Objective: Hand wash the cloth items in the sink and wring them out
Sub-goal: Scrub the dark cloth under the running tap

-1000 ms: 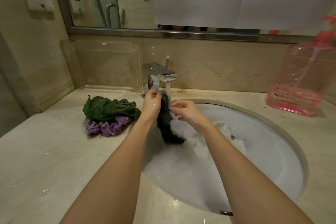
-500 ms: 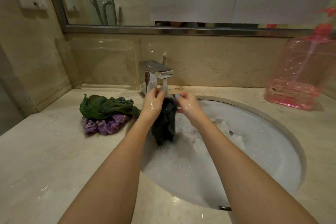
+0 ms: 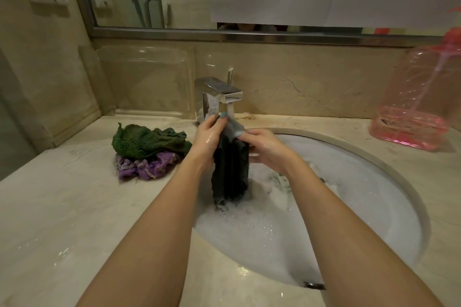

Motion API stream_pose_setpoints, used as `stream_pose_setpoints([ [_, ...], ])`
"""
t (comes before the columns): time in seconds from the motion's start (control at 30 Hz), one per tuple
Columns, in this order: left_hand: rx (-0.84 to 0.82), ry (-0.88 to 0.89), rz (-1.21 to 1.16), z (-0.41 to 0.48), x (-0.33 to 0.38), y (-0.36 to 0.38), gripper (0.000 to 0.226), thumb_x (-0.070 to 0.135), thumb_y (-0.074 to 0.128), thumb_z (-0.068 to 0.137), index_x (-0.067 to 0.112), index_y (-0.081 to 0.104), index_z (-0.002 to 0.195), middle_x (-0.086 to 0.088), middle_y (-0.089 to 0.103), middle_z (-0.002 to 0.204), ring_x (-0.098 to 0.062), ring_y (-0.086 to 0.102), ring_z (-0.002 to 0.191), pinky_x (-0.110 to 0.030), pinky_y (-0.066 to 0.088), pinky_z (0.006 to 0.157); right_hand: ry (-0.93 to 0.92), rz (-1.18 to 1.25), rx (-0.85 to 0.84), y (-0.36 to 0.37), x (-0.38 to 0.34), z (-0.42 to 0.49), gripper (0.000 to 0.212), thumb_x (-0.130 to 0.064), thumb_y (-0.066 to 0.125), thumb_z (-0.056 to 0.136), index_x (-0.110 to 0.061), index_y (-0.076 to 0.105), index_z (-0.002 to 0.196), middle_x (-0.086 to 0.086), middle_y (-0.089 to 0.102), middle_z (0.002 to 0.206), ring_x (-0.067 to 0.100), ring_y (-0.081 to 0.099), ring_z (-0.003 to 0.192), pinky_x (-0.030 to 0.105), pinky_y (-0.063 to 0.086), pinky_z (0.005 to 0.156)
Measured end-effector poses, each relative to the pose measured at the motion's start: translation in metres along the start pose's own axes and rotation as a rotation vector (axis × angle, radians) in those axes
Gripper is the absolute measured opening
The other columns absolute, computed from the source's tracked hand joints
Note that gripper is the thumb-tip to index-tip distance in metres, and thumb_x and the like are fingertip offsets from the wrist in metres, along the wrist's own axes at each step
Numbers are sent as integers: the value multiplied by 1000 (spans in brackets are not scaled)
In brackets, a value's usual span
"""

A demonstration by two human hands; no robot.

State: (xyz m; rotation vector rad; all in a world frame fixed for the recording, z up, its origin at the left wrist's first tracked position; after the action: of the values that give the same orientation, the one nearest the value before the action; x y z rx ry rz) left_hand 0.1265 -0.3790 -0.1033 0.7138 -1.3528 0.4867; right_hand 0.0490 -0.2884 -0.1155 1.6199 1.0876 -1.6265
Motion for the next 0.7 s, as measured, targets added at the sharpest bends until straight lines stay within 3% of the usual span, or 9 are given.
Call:
stream_pose_setpoints([
  [0.1,113,43,36,0,3,-5,24,30,48,102,14,66,96,-10,69,100,-23,66,96,-36,53,87,4,-79,71,-2,3,3,19,-28,47,101,-19,62,110,2,67,93,21,64,93,38,54,84],
  [0.17,198,62,85,3,1,-9,28,31,44,104,15,60,87,-11,64,91,-25,62,91,-38,50,85,-31,23,173,2,-1,4,19,-30,41,104,-23,58,108,2,65,97,16,61,90,35,52,84],
  [0.27,245,21,214,7,-9,-10,24,31,42,103,23,58,87,-9,66,99,-28,63,99,-46,51,95,-40,134,242,18,-1,8,27,-32,37,105,-22,59,117,-3,61,95,11,57,90,27,46,80],
  [0.33,219,-8,227,-1,-11,4,19,25,43,102,22,59,92,-10,67,105,-26,63,101,-43,51,94,-21,101,314,17,5,13,29,-33,38,104,-19,63,108,-2,62,87,12,59,85,26,46,74],
  [0.43,106,-24,205,-22,-12,44,27,22,42,104,13,63,88,-7,67,88,-17,62,86,-26,48,71,53,183,438,-8,23,15,35,-35,41,102,-14,62,83,5,62,82,19,63,79,30,49,72],
  [0.5,75,-47,137,-28,-15,52,31,26,44,103,15,64,81,-3,65,78,-15,61,77,-23,46,63,63,205,516,-20,25,9,36,-31,40,102,-15,61,78,8,65,83,22,63,80,37,53,76],
  [0.57,125,-39,140,-19,-13,37,31,25,44,102,17,64,80,-4,65,80,-19,62,82,-27,48,66,16,152,541,-15,13,2,36,-29,41,101,-12,65,81,9,67,87,25,64,86,39,53,81],
  [0.63,172,-43,156,-9,-14,17,30,20,41,103,18,62,81,-3,63,85,-22,61,91,-22,48,68,-90,-21,495,5,-11,-4,34,-24,40,102,-8,68,92,7,65,88,20,60,84,30,48,71],
  [0.7,158,-69,119,-9,-17,12,29,17,39,104,16,61,85,-1,62,87,-19,60,88,-17,46,65,-138,-118,466,14,-20,-7,35,-22,38,102,-7,68,99,7,64,89,19,59,84,28,45,66],
])
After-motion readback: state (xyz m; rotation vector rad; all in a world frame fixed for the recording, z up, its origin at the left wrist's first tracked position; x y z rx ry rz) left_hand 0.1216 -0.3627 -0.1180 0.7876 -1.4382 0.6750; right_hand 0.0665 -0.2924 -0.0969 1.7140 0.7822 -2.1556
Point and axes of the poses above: each hand's wrist, its own z-axis towards the middle knuckle, its own y-axis out of the palm, x = y × z, the point moved 10 cm from there along z, towards the middle knuckle
